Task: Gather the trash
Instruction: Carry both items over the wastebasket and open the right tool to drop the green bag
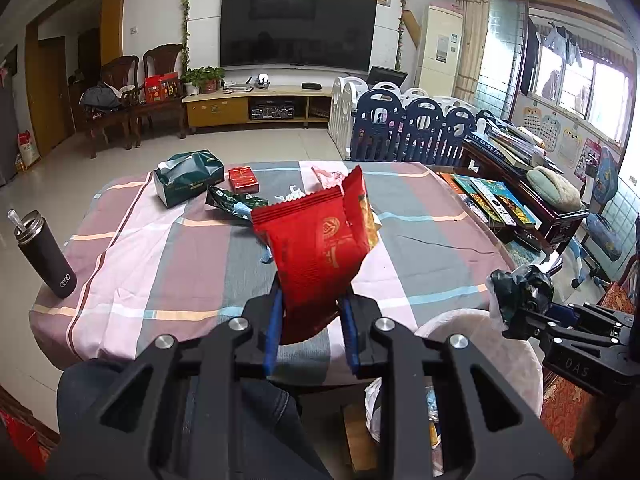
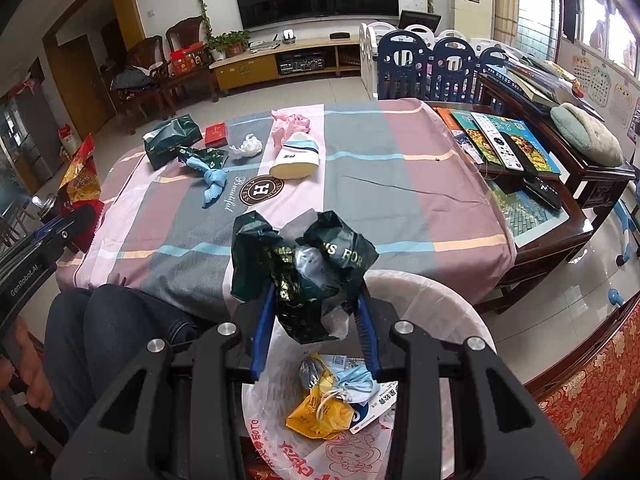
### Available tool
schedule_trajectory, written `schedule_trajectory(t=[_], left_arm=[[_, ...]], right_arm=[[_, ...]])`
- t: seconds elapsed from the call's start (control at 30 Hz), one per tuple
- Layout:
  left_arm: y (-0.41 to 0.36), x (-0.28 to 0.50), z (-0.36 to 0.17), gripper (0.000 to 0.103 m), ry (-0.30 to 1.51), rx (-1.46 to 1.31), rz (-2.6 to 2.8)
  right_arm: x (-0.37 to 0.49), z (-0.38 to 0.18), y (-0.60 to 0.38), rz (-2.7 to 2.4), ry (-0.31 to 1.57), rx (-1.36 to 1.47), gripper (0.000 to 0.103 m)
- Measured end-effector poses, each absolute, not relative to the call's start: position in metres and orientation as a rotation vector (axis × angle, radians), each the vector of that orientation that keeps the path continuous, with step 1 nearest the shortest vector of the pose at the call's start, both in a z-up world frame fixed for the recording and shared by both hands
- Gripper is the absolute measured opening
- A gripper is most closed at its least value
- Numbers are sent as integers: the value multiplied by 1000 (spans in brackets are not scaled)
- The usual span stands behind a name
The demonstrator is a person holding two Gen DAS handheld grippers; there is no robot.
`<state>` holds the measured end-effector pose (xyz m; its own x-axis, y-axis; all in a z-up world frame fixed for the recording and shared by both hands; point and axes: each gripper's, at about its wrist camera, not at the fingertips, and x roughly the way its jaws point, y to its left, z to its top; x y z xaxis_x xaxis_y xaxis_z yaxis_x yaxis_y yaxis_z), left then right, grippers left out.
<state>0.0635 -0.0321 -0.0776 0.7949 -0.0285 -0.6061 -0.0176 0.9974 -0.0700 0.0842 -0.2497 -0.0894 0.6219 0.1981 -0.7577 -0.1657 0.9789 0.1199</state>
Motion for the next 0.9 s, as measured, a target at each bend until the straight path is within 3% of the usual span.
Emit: schedule_trajectory(t=[0.43,0.9], left_arm=[[-28,64,-76,27,649,-78,-3],[-41,58,-69,27,638,-68,-44]], right_arm=[[74,-93,-261,177,888,19,38],[63,-132,-299,74,1001,44,38]])
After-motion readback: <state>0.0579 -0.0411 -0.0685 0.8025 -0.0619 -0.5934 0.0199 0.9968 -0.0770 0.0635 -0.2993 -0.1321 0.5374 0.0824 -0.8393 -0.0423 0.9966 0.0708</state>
